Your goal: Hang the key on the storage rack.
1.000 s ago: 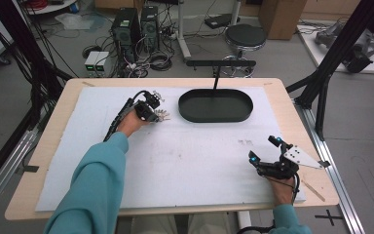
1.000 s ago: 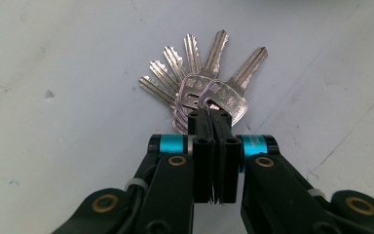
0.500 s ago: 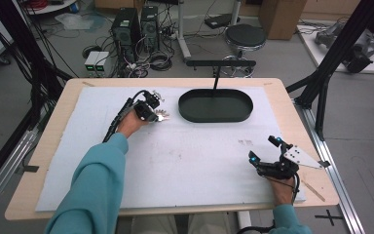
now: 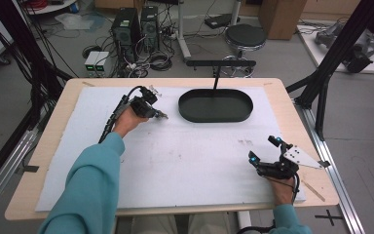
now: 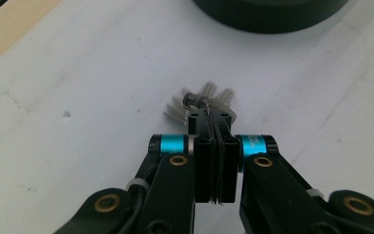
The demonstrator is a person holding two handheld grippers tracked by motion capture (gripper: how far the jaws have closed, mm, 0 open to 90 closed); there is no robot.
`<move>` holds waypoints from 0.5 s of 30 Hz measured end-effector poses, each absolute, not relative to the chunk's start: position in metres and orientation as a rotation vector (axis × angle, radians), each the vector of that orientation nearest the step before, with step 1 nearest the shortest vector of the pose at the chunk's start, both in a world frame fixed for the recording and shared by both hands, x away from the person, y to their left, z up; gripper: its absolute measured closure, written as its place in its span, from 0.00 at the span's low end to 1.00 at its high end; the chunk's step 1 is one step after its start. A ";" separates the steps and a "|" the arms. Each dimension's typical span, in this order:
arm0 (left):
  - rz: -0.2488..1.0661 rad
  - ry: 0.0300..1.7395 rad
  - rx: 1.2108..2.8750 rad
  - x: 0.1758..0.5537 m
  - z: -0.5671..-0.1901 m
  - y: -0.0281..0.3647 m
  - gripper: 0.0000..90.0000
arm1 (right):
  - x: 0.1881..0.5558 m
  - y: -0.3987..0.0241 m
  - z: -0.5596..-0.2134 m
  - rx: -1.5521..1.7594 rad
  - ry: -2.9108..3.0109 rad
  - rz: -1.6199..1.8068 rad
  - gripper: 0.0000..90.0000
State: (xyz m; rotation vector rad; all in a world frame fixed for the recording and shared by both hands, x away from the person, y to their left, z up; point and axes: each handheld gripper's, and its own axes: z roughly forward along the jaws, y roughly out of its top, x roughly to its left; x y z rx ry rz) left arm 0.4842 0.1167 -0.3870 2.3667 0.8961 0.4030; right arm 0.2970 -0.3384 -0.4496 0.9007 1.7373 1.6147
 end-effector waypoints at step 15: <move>0.244 0.735 2.156 0.458 -0.340 0.133 0.98 | 0.304 -0.330 -0.421 0.849 1.839 1.662 0.01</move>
